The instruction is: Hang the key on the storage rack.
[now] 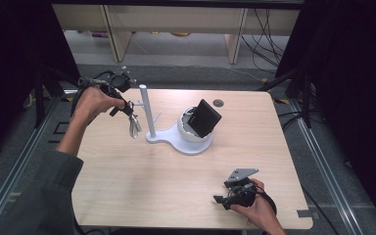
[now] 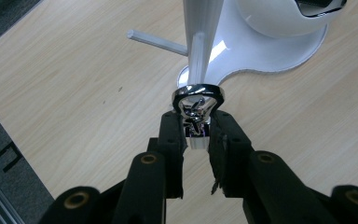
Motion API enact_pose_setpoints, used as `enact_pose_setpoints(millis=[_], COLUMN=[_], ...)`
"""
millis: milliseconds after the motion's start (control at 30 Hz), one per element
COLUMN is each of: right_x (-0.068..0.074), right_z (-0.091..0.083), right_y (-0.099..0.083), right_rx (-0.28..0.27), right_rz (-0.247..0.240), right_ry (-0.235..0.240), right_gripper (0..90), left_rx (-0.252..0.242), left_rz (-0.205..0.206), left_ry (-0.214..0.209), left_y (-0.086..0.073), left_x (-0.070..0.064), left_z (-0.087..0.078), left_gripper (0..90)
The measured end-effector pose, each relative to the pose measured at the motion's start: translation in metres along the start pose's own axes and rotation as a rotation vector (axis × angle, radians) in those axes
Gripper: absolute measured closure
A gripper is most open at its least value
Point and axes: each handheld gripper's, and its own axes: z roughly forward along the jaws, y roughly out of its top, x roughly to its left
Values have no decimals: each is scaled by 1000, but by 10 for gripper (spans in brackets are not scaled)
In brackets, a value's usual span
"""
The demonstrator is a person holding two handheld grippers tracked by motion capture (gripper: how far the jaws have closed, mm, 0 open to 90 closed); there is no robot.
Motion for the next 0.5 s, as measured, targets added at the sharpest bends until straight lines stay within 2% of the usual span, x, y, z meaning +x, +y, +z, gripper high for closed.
enact_pose_setpoints(millis=[67,167,500], right_x=[-1,0,0], right_z=[-1,0,0], right_y=[0,0,0], right_rx=[3,-1,-1], right_rz=[-15,0,0], right_ry=[-6,2,2], right_gripper=[326,327,328], left_rx=[-3,10,18], left_rz=[-15,-12,-19], left_ry=[-5,-1,-10], left_y=[1,4,9], left_x=[-1,1,0], left_z=[2,5,18], left_gripper=[746,746,746])
